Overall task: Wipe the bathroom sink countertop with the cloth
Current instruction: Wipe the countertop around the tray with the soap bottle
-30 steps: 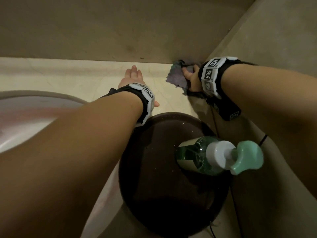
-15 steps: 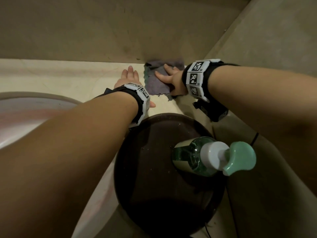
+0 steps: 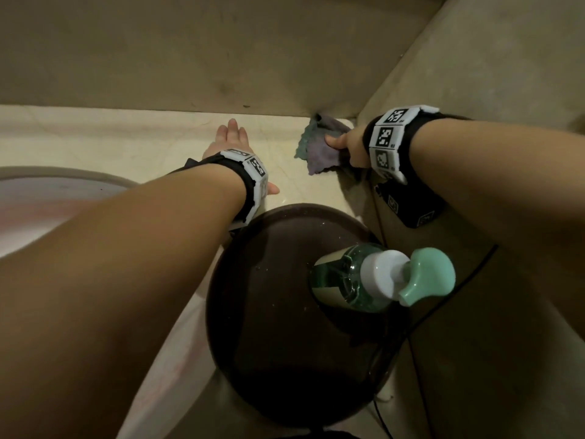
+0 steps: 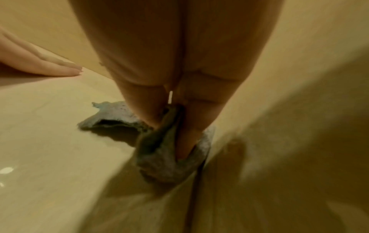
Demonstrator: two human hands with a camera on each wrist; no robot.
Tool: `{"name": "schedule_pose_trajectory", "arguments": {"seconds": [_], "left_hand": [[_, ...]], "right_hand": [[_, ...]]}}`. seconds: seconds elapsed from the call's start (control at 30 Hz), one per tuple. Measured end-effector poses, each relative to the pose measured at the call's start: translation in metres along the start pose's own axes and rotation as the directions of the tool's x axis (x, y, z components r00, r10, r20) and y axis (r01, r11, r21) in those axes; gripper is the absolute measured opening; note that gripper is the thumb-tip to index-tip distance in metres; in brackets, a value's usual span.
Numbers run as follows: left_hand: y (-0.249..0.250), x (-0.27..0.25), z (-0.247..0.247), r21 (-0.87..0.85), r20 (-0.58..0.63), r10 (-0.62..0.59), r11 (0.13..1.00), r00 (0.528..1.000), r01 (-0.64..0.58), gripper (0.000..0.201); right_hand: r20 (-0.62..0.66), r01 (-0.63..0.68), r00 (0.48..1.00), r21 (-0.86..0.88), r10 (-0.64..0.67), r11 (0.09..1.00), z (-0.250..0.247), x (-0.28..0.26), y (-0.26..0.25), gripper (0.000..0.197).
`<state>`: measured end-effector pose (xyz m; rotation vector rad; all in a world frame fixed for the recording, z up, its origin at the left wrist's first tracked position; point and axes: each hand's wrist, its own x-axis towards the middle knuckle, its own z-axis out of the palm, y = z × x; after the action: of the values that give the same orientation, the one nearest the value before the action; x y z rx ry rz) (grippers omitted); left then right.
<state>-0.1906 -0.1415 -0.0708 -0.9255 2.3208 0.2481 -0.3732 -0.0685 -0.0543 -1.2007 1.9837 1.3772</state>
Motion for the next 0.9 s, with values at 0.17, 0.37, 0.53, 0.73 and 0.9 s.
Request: {"name": "schedule_pose_trajectory", "arguments": {"seconds": [0.17, 0.37, 0.53, 0.73, 0.9], "left_hand": [[-0.002, 0.008, -0.001, -0.004, -0.003, -0.019, 1.0, 1.0, 0.019, 0.112], [-0.005, -0.014, -0.038, -0.256, -0.151, 0.063, 0.962, 0.987, -0.1, 0.05], [-0.006, -0.04, -0.081, -0.423, -0.249, 0.036, 0.895, 0.968, -0.142, 0.067], [-0.005, -0.076, -0.099, -0.333, -0.389, 0.144, 0.899, 0.91, -0.285, 0.087], [-0.009, -0.119, -0.112, -0.4, -0.569, 0.104, 0.832, 0.816, -0.385, 0.043]], "right_hand": [[-0.057, 0.014, 0.998, 0.289, 0.003, 0.957, -0.008, -0.036, 0.024, 0.073], [-0.267, 0.004, 0.955, 0.444, 0.127, 0.896, -0.038, -0.11, 0.043, 0.041], [-0.354, 0.066, 0.919, 0.571, 0.173, 0.818, -0.059, -0.16, 0.048, 0.042], [-0.481, 0.14, 0.84, 0.64, 0.252, 0.755, -0.073, -0.219, 0.047, 0.041], [-0.542, 0.255, 0.767, 0.749, 0.344, 0.612, -0.073, -0.263, 0.042, 0.037]]}}
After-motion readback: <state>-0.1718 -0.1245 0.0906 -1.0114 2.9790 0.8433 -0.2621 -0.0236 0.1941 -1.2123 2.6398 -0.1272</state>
